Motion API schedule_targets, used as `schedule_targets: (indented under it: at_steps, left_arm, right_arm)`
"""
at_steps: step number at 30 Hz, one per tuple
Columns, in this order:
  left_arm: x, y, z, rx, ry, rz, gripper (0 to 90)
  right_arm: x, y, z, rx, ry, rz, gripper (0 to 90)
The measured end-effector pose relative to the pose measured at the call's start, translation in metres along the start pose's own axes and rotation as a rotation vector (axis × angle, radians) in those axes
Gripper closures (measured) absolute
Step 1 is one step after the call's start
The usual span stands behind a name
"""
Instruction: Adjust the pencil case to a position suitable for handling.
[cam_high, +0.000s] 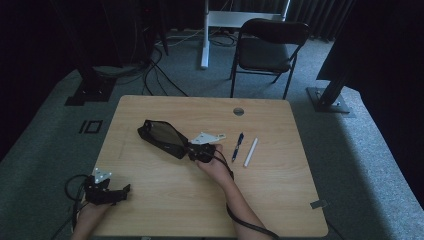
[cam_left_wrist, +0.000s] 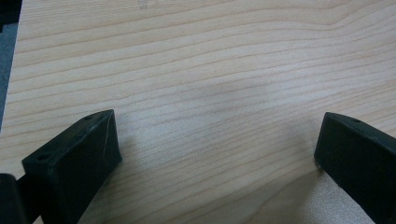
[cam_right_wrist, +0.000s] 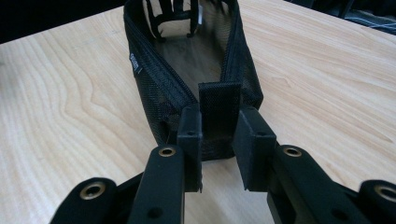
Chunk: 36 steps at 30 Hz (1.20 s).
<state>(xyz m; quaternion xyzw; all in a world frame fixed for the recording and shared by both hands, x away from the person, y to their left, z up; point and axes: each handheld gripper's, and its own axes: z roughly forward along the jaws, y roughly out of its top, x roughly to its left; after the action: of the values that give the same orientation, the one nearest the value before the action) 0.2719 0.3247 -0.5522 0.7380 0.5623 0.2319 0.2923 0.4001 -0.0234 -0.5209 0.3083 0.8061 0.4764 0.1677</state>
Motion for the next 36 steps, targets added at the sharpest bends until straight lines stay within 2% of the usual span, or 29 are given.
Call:
schedule_targets:
  at_steps: [6, 19, 27, 36]
  left_arm:
    - [0.000, 0.000, 0.000, 0.000, 0.000, 0.000, 0.2]
    - [0.000, 0.000, 0.000, 0.000, 0.000, 0.000, 0.2]
    - [0.000, 0.000, 0.000, 0.000, 0.000, 0.000, 0.2]
    - [0.000, 0.000, 0.000, 0.000, 0.003, -0.004, 0.1]
  right_arm:
    - [0.001, -0.005, -0.012, -0.001, 0.012, -0.006, 73.0]
    - [0.001, -0.014, -0.039, -0.002, -0.006, -0.013, 73.1]
    - [0.004, -0.025, -0.052, 0.003, 0.013, -0.003, 73.1]
    - [0.007, -0.040, -0.067, -0.007, -0.001, -0.010, 73.1]
